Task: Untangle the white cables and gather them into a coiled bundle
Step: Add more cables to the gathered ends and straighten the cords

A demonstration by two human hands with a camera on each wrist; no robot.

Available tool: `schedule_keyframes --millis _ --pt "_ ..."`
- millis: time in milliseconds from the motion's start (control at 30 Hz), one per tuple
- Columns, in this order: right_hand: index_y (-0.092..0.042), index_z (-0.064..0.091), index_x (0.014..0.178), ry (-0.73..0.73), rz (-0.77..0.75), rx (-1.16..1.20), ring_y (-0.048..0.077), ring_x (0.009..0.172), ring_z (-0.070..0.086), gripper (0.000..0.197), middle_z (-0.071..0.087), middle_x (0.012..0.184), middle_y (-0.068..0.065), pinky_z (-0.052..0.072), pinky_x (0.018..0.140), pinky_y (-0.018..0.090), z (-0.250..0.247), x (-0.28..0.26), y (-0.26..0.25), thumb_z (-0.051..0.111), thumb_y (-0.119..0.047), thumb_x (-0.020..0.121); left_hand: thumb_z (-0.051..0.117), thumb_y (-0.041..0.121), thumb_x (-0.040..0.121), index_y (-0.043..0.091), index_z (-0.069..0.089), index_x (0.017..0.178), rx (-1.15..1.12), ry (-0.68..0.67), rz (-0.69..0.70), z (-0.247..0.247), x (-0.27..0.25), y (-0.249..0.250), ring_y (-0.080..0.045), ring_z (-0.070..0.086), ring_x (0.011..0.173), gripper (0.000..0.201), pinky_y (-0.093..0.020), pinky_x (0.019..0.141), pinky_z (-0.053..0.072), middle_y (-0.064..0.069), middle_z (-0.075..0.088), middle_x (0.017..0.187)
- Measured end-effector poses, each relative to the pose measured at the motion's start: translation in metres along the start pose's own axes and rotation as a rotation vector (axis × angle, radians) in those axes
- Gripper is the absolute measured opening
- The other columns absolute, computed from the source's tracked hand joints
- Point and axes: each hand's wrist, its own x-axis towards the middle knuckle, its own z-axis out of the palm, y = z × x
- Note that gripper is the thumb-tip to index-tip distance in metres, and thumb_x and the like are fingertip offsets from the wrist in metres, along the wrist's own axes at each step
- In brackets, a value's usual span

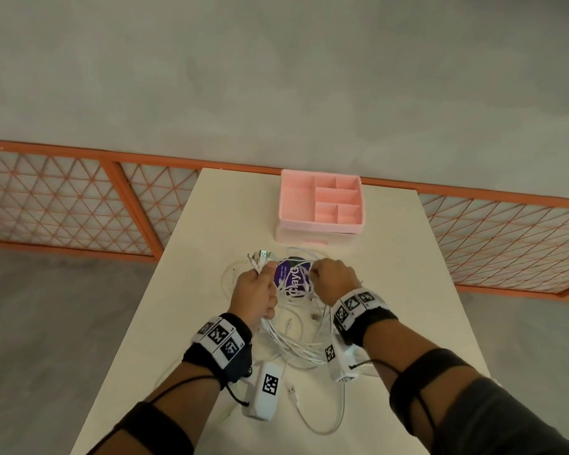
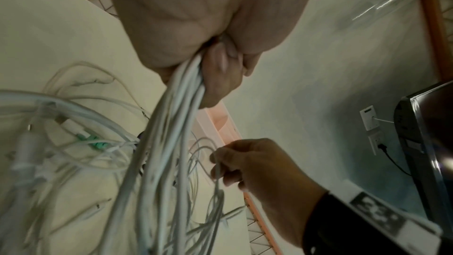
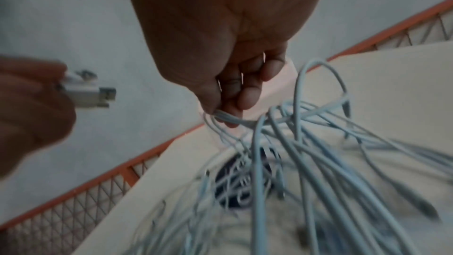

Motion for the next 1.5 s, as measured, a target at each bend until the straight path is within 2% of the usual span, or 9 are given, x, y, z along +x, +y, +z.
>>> schedule_keyframes --millis 267,433,500,600,767,1000,1200,1333,1500 --pt "-0.011 0.060 0.087 0.313 -0.141 0.727 0.021 0.071 0.065 0.008 0.069 0.076 0.004 0.052 0.067 0.034 -0.066 -0.014 -0.007 0.056 -0.014 0.093 0.054 0.035 0.102 0.019 0.037 0.069 -0.087 -0.042 0.061 0.016 -0.006 0.019 -0.008 0.023 0.037 0.040 -0.018 0.038 0.020 0.008 0.029 0.049" --pt "-0.010 0.062 0.093 0.233 -0.244 1.052 0.021 0.060 0.060 0.006 0.059 0.062 0.004 0.050 0.061 0.031 -0.074 -0.036 -0.021 0.059 -0.013 0.097 0.049 0.042 0.101 0.016 0.050 0.078 -0.406 -0.175 -0.118 0.023 -0.006 0.026 -0.009 0.029 0.044 0.035 -0.023 0.043 0.027 0.004 0.035 0.057" --pt "-0.016 0.064 0.088 0.177 -0.285 1.023 0.020 0.057 0.057 0.009 0.059 0.064 0.006 0.050 0.059 0.038 -0.067 -0.047 -0.024 0.061 -0.015 0.096 0.044 0.047 0.102 0.013 0.053 0.079 -0.485 -0.217 -0.174 0.025 -0.005 0.026 -0.010 0.031 0.045 0.042 -0.023 0.045 0.030 0.003 0.037 0.058" --pt "-0.005 0.065 0.094 0.024 -0.294 1.007 0.006 0.059 0.062 0.010 0.068 0.076 0.005 0.049 0.059 0.020 -0.053 -0.064 -0.025 0.056 -0.001 0.097 0.037 0.046 0.104 0.010 0.056 0.081 -0.491 -0.246 -0.159 0.026 -0.008 0.024 -0.011 0.036 0.044 0.047 -0.024 0.043 0.034 -0.001 0.043 0.059" --pt "-0.011 0.069 0.095 -0.066 -0.345 0.874 0.003 0.090 0.068 0.018 0.072 0.093 -0.012 0.049 0.088 0.015 -0.033 -0.081 -0.015 0.057 0.001 0.095 0.039 0.051 0.102 0.010 0.057 0.082 -0.447 -0.226 -0.162 0.022 -0.006 0.014 -0.018 0.047 0.045 0.050 -0.024 0.041 0.039 -0.004 0.048 0.055" --pt "-0.014 0.074 0.100 0.000 -0.467 0.530 0.010 0.090 0.068 0.013 0.075 0.096 -0.003 0.052 0.088 0.030 -0.031 -0.085 -0.002 0.062 -0.014 0.094 0.047 0.047 0.100 0.011 0.057 0.085 -0.361 -0.205 -0.143 0.023 -0.007 0.000 -0.018 0.051 0.050 0.041 -0.028 0.048 0.039 -0.003 0.053 0.065" --pt "-0.022 0.074 0.100 -0.006 -0.468 0.478 0.008 0.083 0.064 0.012 0.071 0.091 -0.011 0.050 0.080 0.024 -0.021 -0.087 0.007 0.068 -0.023 0.090 0.048 0.041 0.102 0.012 0.054 0.084 -0.468 -0.182 -0.117 0.027 -0.008 0.002 -0.011 0.039 0.049 0.034 -0.025 0.046 0.043 0.004 0.036 0.056" --pt "-0.018 0.065 0.087 0.002 -0.332 0.380 0.010 0.068 0.054 0.008 0.061 0.076 -0.008 0.044 0.065 0.027 -0.009 -0.083 0.024 0.064 -0.024 0.092 0.046 0.039 0.104 0.015 0.051 0.081 -0.546 -0.144 -0.064 0.022 -0.003 0.010 -0.009 0.031 0.042 0.034 -0.025 0.045 0.040 0.007 0.032 0.053" --pt "-0.014 0.065 0.085 0.063 0.045 0.285 0.017 0.080 0.052 0.009 0.051 0.089 -0.001 0.037 0.072 0.024 0.017 -0.074 0.080 0.060 -0.016 0.092 0.046 0.041 0.103 0.018 0.048 0.075 -0.517 -0.159 -0.033 0.010 -0.001 0.027 -0.004 0.024 0.036 0.036 -0.017 0.033 0.023 0.009 0.028 0.050"
